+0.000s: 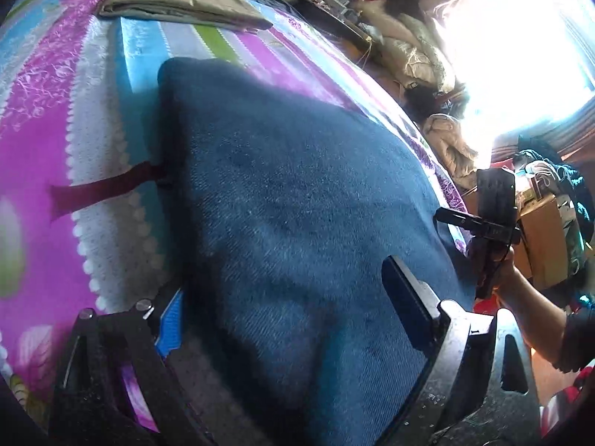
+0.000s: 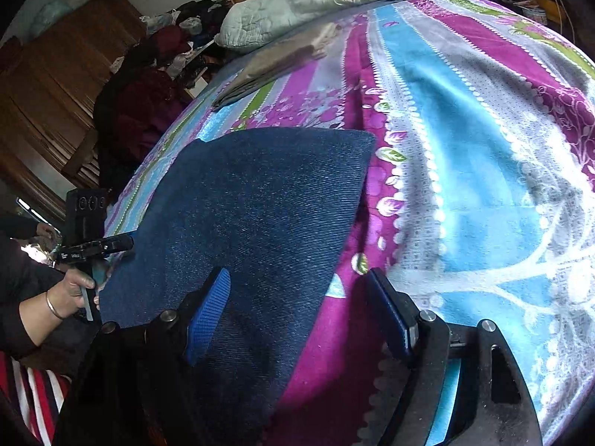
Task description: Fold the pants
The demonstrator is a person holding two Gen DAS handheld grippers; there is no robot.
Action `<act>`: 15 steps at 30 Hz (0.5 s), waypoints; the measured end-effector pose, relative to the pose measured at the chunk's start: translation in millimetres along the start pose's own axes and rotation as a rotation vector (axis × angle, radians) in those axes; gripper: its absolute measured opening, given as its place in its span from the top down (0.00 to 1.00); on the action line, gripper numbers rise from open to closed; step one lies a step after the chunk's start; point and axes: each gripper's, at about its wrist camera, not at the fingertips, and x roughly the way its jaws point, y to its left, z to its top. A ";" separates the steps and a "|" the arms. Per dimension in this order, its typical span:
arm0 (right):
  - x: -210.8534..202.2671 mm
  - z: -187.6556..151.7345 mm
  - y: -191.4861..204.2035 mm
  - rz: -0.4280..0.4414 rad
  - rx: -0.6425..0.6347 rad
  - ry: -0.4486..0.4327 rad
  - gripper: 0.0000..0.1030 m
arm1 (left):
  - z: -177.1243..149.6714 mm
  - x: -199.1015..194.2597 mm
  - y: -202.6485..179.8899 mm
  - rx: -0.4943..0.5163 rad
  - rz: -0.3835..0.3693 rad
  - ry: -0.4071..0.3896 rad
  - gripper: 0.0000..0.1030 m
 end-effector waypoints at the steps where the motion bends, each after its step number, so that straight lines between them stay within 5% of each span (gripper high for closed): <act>1: 2.6 -0.8 3.1 0.027 0.003 0.008 0.22 | 0.6 1.2 -1.4 -0.001 -0.005 0.005 0.09; 6: 9.5 -14.0 19.1 0.092 -0.031 0.031 0.23 | -5.2 -6.3 0.0 -0.045 -0.079 0.024 0.08; 10: 8.9 -7.6 -22.1 0.218 0.184 -0.064 0.38 | -4.6 -3.7 4.8 -0.057 -0.122 0.031 0.08; 15: 27.7 10.5 -5.0 0.182 0.116 -0.018 0.32 | 13.2 17.7 -0.8 -0.017 -0.068 0.021 0.04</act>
